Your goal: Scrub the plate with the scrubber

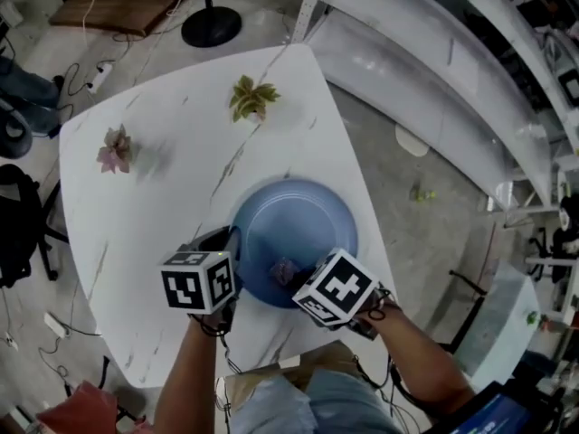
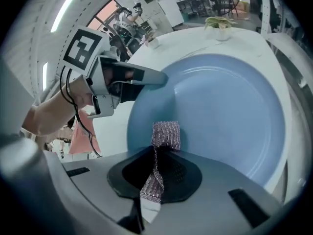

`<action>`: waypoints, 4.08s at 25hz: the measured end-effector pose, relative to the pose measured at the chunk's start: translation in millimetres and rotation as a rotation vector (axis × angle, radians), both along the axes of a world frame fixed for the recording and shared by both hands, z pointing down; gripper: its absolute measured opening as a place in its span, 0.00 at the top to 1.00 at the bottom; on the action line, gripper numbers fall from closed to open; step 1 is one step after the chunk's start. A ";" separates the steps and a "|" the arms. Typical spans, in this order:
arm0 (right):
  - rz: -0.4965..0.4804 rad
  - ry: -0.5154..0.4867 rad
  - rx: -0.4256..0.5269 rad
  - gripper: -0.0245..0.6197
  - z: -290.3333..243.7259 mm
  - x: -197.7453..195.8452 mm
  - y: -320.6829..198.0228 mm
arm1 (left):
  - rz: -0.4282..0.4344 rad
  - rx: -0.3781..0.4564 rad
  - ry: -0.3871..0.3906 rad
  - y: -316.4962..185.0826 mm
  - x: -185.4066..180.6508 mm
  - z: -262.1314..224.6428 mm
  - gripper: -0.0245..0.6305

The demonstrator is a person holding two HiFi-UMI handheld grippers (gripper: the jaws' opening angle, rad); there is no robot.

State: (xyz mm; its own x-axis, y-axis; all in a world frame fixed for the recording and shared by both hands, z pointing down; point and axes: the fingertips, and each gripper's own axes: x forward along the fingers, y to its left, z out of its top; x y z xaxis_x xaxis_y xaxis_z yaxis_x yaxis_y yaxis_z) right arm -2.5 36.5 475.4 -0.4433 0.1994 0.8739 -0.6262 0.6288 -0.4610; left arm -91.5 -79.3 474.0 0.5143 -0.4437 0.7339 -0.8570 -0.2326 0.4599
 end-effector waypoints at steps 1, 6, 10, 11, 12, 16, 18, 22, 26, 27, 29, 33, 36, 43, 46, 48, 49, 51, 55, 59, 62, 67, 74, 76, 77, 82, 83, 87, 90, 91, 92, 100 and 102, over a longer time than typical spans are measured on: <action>0.020 0.009 0.001 0.89 0.1 8.7 -2.2 | -0.002 0.000 -0.002 0.1 0.1 0.0 0.94; 0.107 0.042 0.035 0.89 -0.9 47.1 -23.7 | -0.001 -0.014 -0.007 1.8 -0.9 -1.1 0.94; 0.181 0.008 0.026 0.89 -1.6 63.8 -44.1 | -0.004 -0.022 0.006 3.2 1.4 -1.4 0.94; 0.200 -0.002 0.021 0.89 -1.7 66.9 -49.2 | -0.001 -0.023 0.004 3.6 1.5 -1.3 0.94; 0.216 -0.008 0.019 0.89 -2.0 69.8 -54.7 | 0.004 -0.023 0.002 3.9 1.8 -1.4 0.94; 0.254 -0.025 0.016 0.89 -3.8 77.4 -79.3 | 0.029 -0.019 -0.003 3.6 3.7 -3.0 0.94; 0.260 -0.027 0.022 0.89 -4.4 77.7 -92.3 | 0.042 -0.018 -0.008 3.0 4.8 -3.6 0.93; 0.249 -0.027 0.022 0.89 -4.3 70.5 -114.2 | 0.050 -0.021 -0.009 3.4 6.3 -3.4 0.93; 0.209 -0.037 0.010 0.89 -3.8 53.3 -129.2 | 0.053 -0.024 -0.014 3.6 4.1 -3.8 0.93; 0.193 -0.035 0.008 0.89 -4.1 49.8 -131.9 | 0.053 -0.024 -0.011 2.7 5.1 -3.9 0.93; 0.157 -0.032 0.000 0.89 -4.7 41.8 -135.0 | 0.046 -0.028 -0.001 2.1 6.8 -4.1 0.93; 0.095 -0.043 -0.018 0.89 -5.2 19.4 -134.6 | 0.029 -0.040 0.020 2.6 7.3 -3.6 0.93; 0.059 -0.039 -0.006 0.89 -5.3 3.4 -131.1 | 0.032 -0.038 0.024 2.0 8.1 -3.4 0.94; -0.047 -0.055 -0.017 0.89 -6.0 -34.2 -94.7 | 0.019 -0.032 0.037 1.6 7.0 -3.0 0.94; -0.074 -0.060 -0.015 0.89 -5.4 -43.1 -78.1 | 0.023 -0.028 0.037 1.0 6.8 -2.5 0.94; -0.081 -0.067 -0.022 0.89 -5.3 -45.2 -69.0 | 0.022 -0.027 0.036 1.2 6.2 -2.2 0.94; -0.085 -0.075 -0.030 0.89 -5.4 -46.0 -63.6 | 0.020 -0.025 0.035 1.4 5.8 -2.2 0.94; -0.085 -0.086 -0.040 0.89 -5.8 -46.4 -52.8 | 0.018 -0.019 0.032 1.2 5.5 -2.4 0.94; -0.089 -0.101 -0.074 0.89 -5.1 -42.6 -25.7 | 0.017 -0.016 0.030 2.1 5.1 -1.4 0.94; -0.077 -0.109 -0.100 0.89 -4.8 -29.9 -5.5 | 0.011 -0.014 0.026 2.9 4.0 -1.2 0.94; -0.072 -0.089 -0.089 0.89 -4.4 -14.7 -1.7 | 0.007 -0.007 0.022 1.4 3.7 -1.3 0.94; -0.015 -0.044 -0.073 0.89 -2.6 15.6 -5.9 | 0.010 -0.011 0.020 1.7 2.7 -0.3 0.94; 0.095 0.019 -0.002 0.89 -3.4 60.5 -37.3 | 0.012 -0.014 0.019 2.5 4.1 -1.5 0.94; 0.109 0.032 0.019 0.89 -3.9 68.1 -49.0 | 0.014 -0.015 0.019 2.2 4.9 -2.3 0.94; 0.113 0.035 0.025 0.89 -4.0 70.6 -54.6 | 0.016 -0.015 0.018 2.1 5.1 -2.7 0.94; 0.139 0.026 0.025 0.89 -4.2 77.2 -81.8 | 0.025 -0.015 0.011 2.4 6.0 -3.3 0.94; 0.141 0.024 0.022 0.89 -4.3 77.0 -86.9 | 0.028 -0.016 0.009 2.6 6.4 -3.4 0.94; 0.121 0.015 0.018 0.89 -5.2 67.5 -106.3 | 0.033 -0.019 0.013 2.3 8.0 -4.0 0.94; 0.092 0.006 0.015 0.89 -5.4 52.2 -118.3 | 0.029 -0.021 0.018 1.0 7.9 -4.1 0.94; 0.080 0.003 0.011 0.89 -5.4 46.3 -120.9 | 0.026 -0.022 0.021 0.9 8.0 -4.1 0.94; 0.066 -0.001 0.006 0.89 -5.4 40.1 -122.6 | 0.024 -0.024 0.023 1.1 8.0 -4.1 0.94; -0.023 -0.039 -0.015 0.89 -5.3 -4.6 -117.1 | 0.011 -0.031 0.035 1.1 8.1 -2.7 0.94; -0.040 -0.047 -0.019 0.89 -5.7 -13.1 -109.5 | 0.004 -0.031 0.036 1.4 7.7 -2.8 0.94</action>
State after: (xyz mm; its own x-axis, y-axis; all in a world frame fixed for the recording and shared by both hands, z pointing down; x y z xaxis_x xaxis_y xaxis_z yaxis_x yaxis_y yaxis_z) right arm -15.6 -73.1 469.7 -0.4752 0.2337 0.8483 -0.5784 0.6436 -0.5013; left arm -83.8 -78.0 471.2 0.5422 -0.4188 0.7285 -0.8390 -0.2213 0.4972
